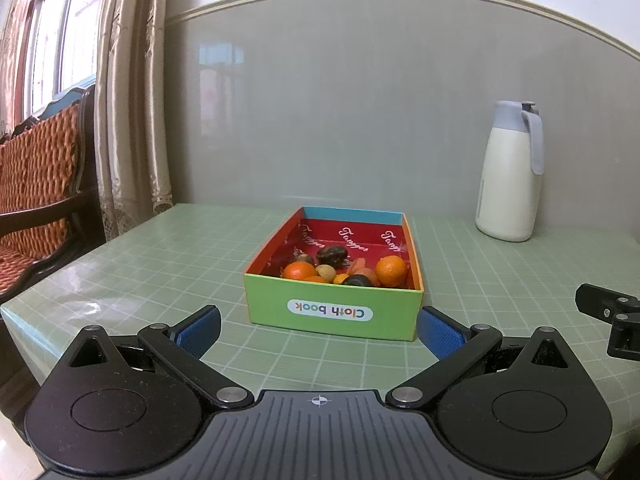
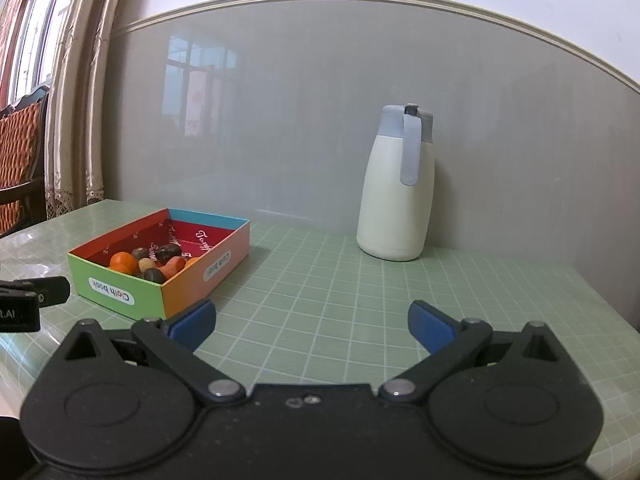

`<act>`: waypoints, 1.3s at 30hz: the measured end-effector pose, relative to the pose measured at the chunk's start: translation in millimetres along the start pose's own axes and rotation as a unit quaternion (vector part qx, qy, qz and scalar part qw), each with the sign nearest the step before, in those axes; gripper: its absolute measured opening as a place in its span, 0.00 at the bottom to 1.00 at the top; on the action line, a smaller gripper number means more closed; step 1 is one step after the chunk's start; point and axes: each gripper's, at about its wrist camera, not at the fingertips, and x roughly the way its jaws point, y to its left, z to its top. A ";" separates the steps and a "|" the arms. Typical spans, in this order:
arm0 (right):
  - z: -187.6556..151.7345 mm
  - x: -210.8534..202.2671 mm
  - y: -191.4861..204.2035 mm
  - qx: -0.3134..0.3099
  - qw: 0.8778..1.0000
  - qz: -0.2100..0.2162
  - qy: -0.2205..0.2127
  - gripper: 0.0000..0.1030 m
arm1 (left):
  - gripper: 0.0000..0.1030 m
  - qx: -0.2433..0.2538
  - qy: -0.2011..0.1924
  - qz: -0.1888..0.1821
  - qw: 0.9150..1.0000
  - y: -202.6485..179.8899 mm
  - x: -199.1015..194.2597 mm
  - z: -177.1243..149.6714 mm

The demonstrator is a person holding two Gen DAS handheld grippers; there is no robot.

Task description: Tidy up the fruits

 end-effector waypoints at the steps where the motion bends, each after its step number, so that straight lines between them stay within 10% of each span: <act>1: 0.0 0.0 0.0 0.000 1.000 0.000 0.000 1.00 | 1.00 0.001 0.000 0.000 1.000 0.2 -0.2 -0.1; 39: -0.1 0.2 -3.3 0.005 1.000 0.002 0.001 1.00 | 1.00 0.001 0.003 -0.003 1.000 -4.1 1.8 -0.2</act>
